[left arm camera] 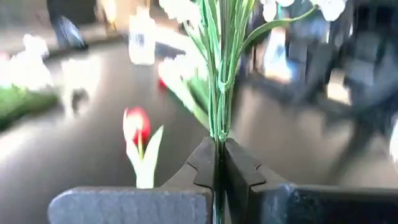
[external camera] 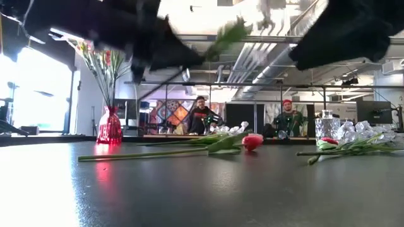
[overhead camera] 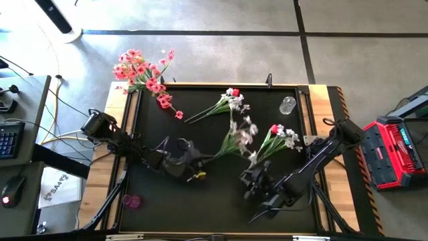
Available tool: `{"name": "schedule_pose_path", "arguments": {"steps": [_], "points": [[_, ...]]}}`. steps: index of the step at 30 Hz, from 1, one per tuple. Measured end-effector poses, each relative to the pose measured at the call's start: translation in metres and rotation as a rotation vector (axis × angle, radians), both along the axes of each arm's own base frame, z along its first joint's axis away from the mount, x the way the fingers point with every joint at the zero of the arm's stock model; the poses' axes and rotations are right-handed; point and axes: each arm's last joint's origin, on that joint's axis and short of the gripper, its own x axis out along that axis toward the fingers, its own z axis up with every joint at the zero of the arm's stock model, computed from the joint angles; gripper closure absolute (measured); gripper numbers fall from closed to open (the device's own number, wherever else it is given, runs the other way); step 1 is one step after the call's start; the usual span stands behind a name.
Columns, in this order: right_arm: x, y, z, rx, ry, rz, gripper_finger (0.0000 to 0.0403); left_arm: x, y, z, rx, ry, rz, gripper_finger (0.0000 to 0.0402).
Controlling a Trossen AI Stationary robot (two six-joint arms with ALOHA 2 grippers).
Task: Sort flowers into vase by color
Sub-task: Put the center white flower into the transparent vase
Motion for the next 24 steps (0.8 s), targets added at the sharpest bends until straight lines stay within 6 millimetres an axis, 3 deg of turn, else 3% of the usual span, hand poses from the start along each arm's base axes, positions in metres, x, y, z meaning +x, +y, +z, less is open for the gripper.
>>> {"name": "schedule_pose_path", "arguments": {"steps": [6, 10, 13, 19, 24], "points": [[0.016, 0.003, 0.005, -0.227, -0.122, -0.008, 0.0265, 0.005, 0.003, 0.028, 0.056, -0.228, -0.027, 0.0401], [0.012, -0.001, 0.015, -0.482, -0.241, -0.186, 0.0265, 0.008, 0.005, 0.032, 0.120, -0.254, -0.194, 0.0401], [0.012, -0.008, 0.023, -0.507, -0.270, -0.242, 0.0265, 0.010, 0.006, 0.032, 0.126, -0.260, -0.294, 0.0401], [0.032, -0.019, 0.024, -0.388, -0.088, -0.024, 0.0265, 0.011, 0.010, 0.033, 0.147, -0.264, -0.276, 0.0401], [0.034, -0.019, 0.043, -0.473, -0.009, 0.198, 0.0265, 0.013, 0.016, 0.035, 0.152, -0.279, -0.240, 0.0401]]}}
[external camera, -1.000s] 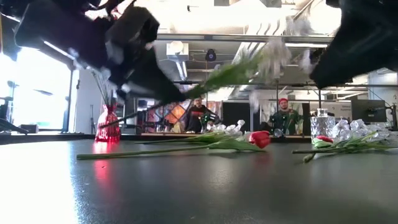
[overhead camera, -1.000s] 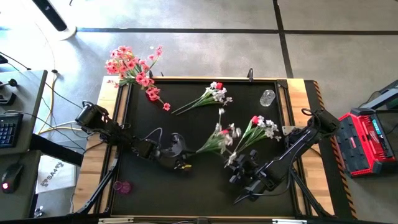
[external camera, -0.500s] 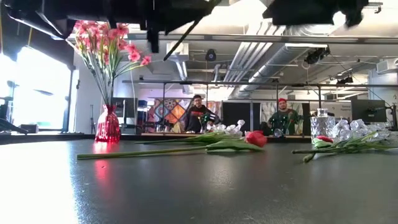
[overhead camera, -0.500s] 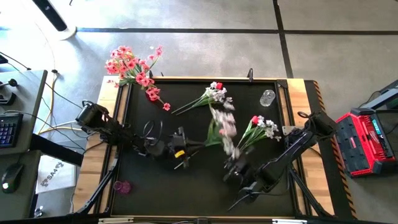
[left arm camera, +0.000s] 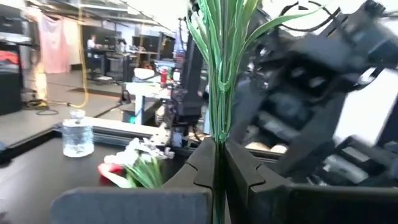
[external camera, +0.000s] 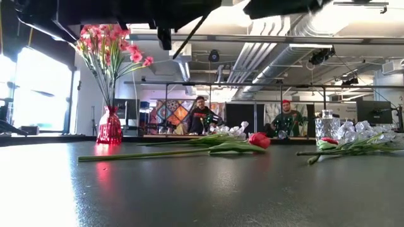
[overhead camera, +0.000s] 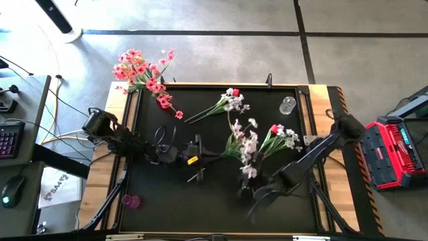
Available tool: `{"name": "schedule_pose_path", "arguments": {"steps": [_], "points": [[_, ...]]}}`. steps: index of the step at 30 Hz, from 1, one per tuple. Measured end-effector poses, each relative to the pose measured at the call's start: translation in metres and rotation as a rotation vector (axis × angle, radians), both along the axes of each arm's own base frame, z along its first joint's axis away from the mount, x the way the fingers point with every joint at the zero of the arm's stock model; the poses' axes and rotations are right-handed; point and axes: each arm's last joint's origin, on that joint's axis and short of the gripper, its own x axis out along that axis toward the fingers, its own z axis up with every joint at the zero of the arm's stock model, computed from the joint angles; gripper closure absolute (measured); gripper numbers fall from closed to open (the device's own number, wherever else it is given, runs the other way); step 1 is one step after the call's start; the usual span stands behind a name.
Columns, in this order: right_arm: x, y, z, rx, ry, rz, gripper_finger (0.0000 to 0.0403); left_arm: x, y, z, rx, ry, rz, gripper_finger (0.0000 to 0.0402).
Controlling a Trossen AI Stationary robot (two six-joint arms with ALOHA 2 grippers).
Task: Sort flowers into vase by color
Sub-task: Put the center white flower into the transparent vase
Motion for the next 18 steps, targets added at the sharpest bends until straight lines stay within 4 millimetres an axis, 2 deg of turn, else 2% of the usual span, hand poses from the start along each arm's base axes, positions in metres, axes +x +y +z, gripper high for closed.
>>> {"name": "schedule_pose_path", "arguments": {"steps": [2, 5, 9, 11, 14, 18], "points": [[-0.008, -0.006, 0.016, -0.029, 0.036, 0.057, 0.0265, 0.000, 0.001, 0.001, -0.001, -0.003, 0.047, 0.0401], [-0.023, -0.027, 0.040, -0.034, 0.082, 0.074, 0.0265, -0.001, 0.005, 0.002, 0.011, -0.007, 0.174, 0.0401], [-0.050, -0.062, 0.054, -0.002, 0.124, -0.019, 0.0265, 0.001, 0.018, 0.003, 0.036, -0.013, 0.247, 0.0401], [-0.063, -0.080, 0.046, 0.010, 0.122, -0.050, 0.0265, 0.004, 0.027, 0.003, 0.038, -0.009, 0.246, 0.0401], [-0.077, -0.107, 0.024, 0.117, 0.075, -0.026, 0.0265, 0.009, 0.045, 0.001, 0.035, 0.003, 0.225, 0.0401], [-0.092, -0.135, -0.009, 0.337, -0.140, 0.093, 0.0265, 0.014, 0.075, 0.001, 0.023, -0.007, 0.187, 0.0401]]}}
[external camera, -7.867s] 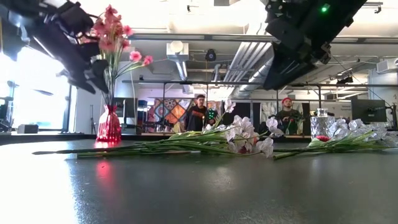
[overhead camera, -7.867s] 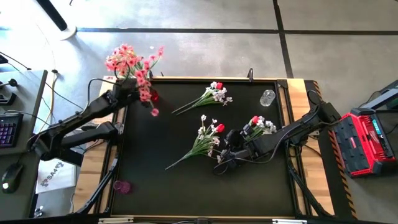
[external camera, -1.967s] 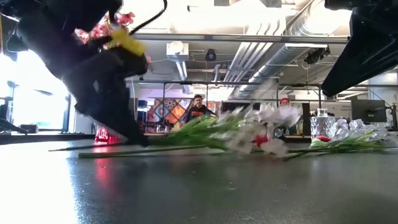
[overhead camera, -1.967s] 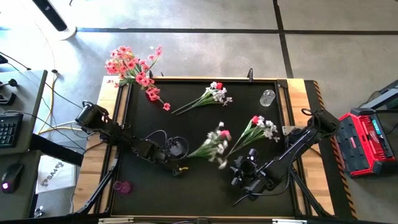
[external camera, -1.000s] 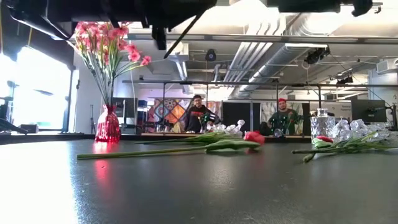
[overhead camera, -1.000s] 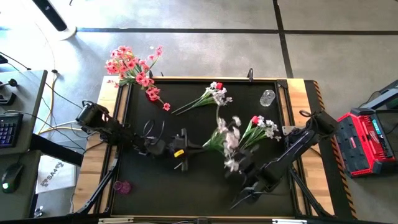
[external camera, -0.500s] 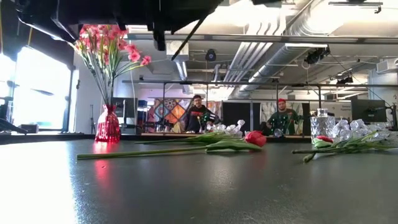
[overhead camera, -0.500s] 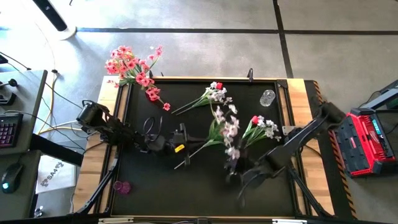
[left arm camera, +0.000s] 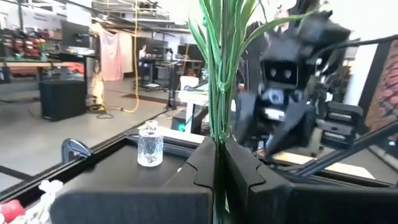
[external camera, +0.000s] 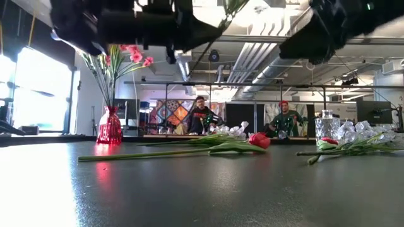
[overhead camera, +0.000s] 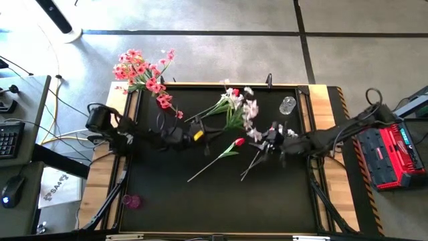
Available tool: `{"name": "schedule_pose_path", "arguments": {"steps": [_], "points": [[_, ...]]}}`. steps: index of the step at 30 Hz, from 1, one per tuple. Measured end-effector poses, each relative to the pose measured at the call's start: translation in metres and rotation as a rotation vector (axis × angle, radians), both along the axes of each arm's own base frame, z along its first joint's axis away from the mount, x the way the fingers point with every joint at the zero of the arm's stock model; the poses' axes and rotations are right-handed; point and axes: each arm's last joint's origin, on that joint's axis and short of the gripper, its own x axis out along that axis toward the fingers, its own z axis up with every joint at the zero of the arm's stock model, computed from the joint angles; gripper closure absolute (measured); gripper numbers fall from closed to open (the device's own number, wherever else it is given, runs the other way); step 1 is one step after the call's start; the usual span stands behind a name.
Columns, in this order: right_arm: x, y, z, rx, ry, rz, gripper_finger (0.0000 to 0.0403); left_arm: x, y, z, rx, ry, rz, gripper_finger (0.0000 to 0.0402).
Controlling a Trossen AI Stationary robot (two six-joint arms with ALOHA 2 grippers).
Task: Sort flowers into vase by color
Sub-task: Put the center white flower into the transparent vase
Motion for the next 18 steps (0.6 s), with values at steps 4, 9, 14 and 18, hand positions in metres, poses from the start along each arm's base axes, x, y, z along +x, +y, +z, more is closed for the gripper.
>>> {"name": "schedule_pose_path", "arguments": {"steps": [4, 9, 14, 18], "points": [[-0.014, -0.020, -0.018, 0.125, -0.280, 0.068, 0.0265, 0.002, 0.023, 0.001, -0.036, -0.025, -0.070, 0.0401], [-0.025, -0.035, -0.039, 0.108, -0.367, 0.013, 0.0255, 0.002, 0.034, 0.003, -0.070, -0.054, -0.125, 0.0401], [-0.017, -0.034, -0.039, 0.113, -0.398, 0.059, 0.0204, 0.009, 0.028, 0.014, -0.071, -0.089, -0.165, 0.0401], [0.001, -0.031, -0.019, 0.068, -0.464, 0.088, 0.0160, 0.013, 0.021, 0.020, -0.044, -0.094, -0.186, 0.0401]]}}
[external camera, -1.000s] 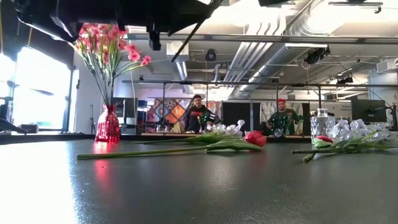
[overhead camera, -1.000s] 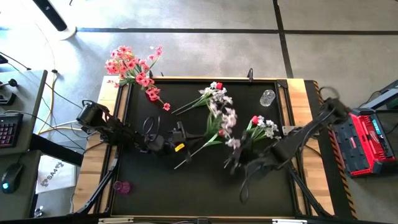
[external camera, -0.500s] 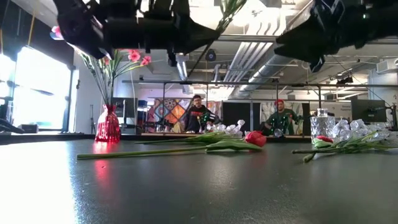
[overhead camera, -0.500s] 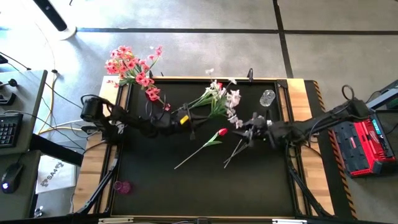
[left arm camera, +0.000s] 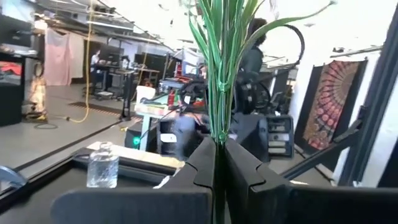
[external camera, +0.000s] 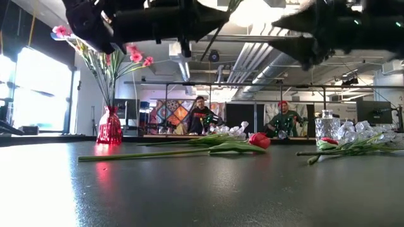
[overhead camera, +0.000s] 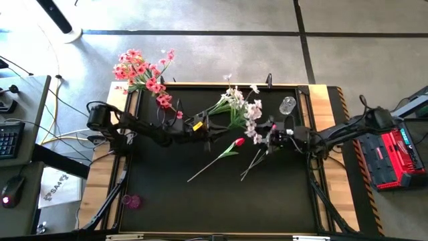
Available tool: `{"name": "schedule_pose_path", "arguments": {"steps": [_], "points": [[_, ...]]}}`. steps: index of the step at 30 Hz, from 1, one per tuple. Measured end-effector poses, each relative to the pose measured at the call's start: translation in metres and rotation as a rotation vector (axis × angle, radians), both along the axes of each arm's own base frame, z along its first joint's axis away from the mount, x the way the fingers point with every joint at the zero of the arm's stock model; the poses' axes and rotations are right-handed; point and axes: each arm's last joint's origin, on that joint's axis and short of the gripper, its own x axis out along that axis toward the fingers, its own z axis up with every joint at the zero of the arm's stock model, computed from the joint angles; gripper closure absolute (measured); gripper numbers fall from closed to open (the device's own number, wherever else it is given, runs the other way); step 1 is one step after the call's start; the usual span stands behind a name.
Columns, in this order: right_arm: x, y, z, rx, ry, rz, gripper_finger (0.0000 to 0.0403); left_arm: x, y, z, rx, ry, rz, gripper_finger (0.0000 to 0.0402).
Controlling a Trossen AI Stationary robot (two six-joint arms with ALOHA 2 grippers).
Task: Sort flowers into vase by color
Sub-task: Put the center white flower into the transparent vase
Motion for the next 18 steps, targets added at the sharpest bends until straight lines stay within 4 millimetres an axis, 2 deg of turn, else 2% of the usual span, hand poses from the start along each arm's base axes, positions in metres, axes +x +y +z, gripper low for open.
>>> {"name": "schedule_pose_path", "arguments": {"steps": [4, 9, 14, 18], "points": [[0.024, 0.002, 0.021, -0.083, -0.011, 0.003, 0.0143, 0.001, -0.002, 0.002, 0.007, 0.000, 0.012, 0.0401], [0.051, 0.004, 0.036, -0.161, 0.006, -0.009, 0.0152, 0.002, 0.000, -0.002, 0.052, 0.045, 0.056, 0.0401], [0.070, -0.003, 0.044, -0.184, 0.001, -0.028, 0.0183, 0.002, 0.011, -0.006, 0.103, 0.099, 0.089, 0.0401], [0.076, -0.015, 0.046, -0.170, 0.001, -0.067, 0.0230, 0.002, 0.020, -0.009, 0.093, 0.132, 0.109, 0.0401]]}}
